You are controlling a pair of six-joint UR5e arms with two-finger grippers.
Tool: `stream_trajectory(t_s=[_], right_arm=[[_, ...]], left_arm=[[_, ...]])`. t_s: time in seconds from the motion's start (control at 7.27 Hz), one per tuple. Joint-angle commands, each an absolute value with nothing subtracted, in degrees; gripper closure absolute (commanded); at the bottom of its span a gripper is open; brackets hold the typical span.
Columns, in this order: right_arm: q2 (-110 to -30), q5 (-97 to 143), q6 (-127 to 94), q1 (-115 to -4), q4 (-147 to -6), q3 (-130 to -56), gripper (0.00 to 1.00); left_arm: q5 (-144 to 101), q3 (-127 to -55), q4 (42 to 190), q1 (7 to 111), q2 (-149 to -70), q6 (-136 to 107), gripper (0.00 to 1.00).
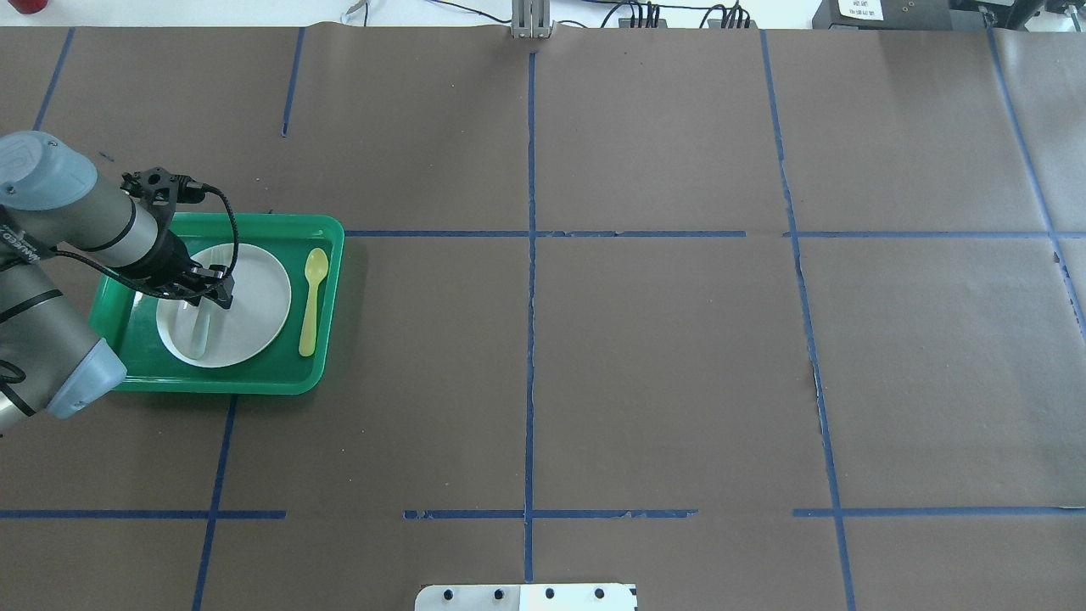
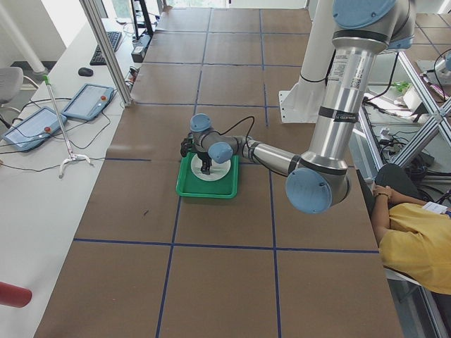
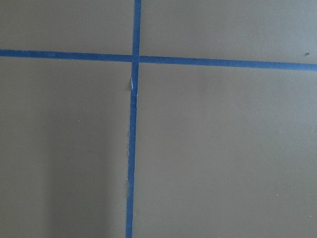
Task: Place fork
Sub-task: 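Lower the left gripper and grasp the white fork's handle, then lift the fork and carry it off the plate toward the tray edge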
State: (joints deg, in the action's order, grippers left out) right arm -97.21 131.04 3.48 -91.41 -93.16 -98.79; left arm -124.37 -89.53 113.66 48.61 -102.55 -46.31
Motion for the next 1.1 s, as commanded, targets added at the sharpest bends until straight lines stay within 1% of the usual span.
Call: stream_trajectory(t_s=[0.0,0.14,0.28,0.55,0.96], right_arm=[[-97.21,131.04,3.43,-91.41,-93.16,-98.79,0.00],[-97.21,131.04,3.51,-91.41,-93.16,-98.79,0.00],[-97.21,131.04,3.52,-91.41,-93.16,-98.79,0.00],[-97.21,131.04,3.52,-91.41,-93.16,-98.79,0.00],[-97.21,131.04,3.51,-91.41,-93.16,-98.79,0.00]], left_arm=[[-124.28,-90.00,113.64,48.60,-102.05,-46.41,1.00],[-124.28,-90.00,113.64,48.69,-101.87,-46.32,1.00],[-124.45,-91.83,113.56,49.04,-102.30,-46.32,1.00],[-125.15,-97.01,113.29,53.50,-101.17,-46.06,1.00],[-125.24,-95.89,113.73,55.97,-96.96,-45.97,1.00]])
